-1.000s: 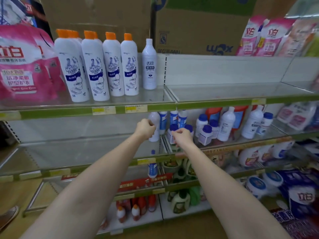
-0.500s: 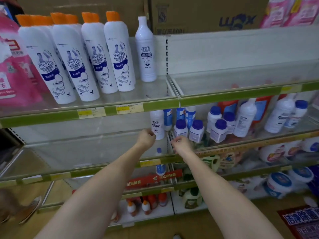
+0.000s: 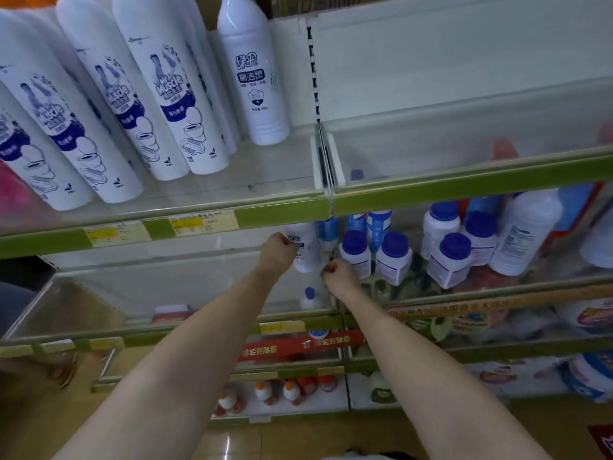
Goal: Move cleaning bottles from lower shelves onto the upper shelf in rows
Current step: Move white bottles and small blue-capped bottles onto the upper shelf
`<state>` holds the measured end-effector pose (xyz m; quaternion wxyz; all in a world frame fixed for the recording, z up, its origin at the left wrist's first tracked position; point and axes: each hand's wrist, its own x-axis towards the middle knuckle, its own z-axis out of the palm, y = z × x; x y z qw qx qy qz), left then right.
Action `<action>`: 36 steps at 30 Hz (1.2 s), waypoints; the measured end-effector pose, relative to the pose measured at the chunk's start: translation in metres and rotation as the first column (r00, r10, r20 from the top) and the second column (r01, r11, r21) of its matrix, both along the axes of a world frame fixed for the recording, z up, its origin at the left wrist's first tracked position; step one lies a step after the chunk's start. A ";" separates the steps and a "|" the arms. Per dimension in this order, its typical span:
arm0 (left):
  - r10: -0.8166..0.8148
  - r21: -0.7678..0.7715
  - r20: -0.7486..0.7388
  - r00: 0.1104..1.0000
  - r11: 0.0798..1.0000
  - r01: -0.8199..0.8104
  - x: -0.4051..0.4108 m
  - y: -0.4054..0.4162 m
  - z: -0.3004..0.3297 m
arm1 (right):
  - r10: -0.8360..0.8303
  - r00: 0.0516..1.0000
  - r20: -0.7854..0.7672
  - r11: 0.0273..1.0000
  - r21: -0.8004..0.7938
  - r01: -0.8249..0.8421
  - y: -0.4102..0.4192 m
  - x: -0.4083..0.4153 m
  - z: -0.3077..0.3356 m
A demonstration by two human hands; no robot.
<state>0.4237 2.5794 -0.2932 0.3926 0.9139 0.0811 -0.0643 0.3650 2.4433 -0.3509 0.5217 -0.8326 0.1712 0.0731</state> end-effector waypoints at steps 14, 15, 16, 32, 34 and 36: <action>0.004 -0.288 -0.158 0.987 0.956 -0.050 0.036 -0.020 -0.002 | 0.119 0.990 -0.080 0.991 -0.044 -0.123 0.006 0.046 -0.016; 0.009 -0.294 -0.154 0.988 0.954 -0.054 0.037 -0.020 -0.003 | 0.121 0.989 -0.086 0.991 -0.041 -0.125 0.006 0.047 -0.016; 0.021 -0.302 -0.152 0.988 0.951 -0.066 0.038 -0.019 -0.005 | 0.124 0.988 -0.093 0.991 -0.041 -0.128 0.006 0.048 -0.017; -0.145 -0.039 0.047 0.988 0.988 0.147 -0.015 0.029 0.007 | 0.144 0.979 -0.143 0.979 -0.121 -0.162 0.026 0.019 -0.012; -0.175 -0.047 0.050 0.983 0.983 0.177 -0.028 0.036 0.008 | 0.152 0.980 -0.131 0.976 -0.136 -0.170 0.033 0.011 -0.009; -0.178 -0.092 0.031 0.983 0.979 0.181 -0.040 0.043 0.008 | 0.168 0.981 -0.097 0.973 -0.143 -0.180 0.042 0.003 -0.009</action>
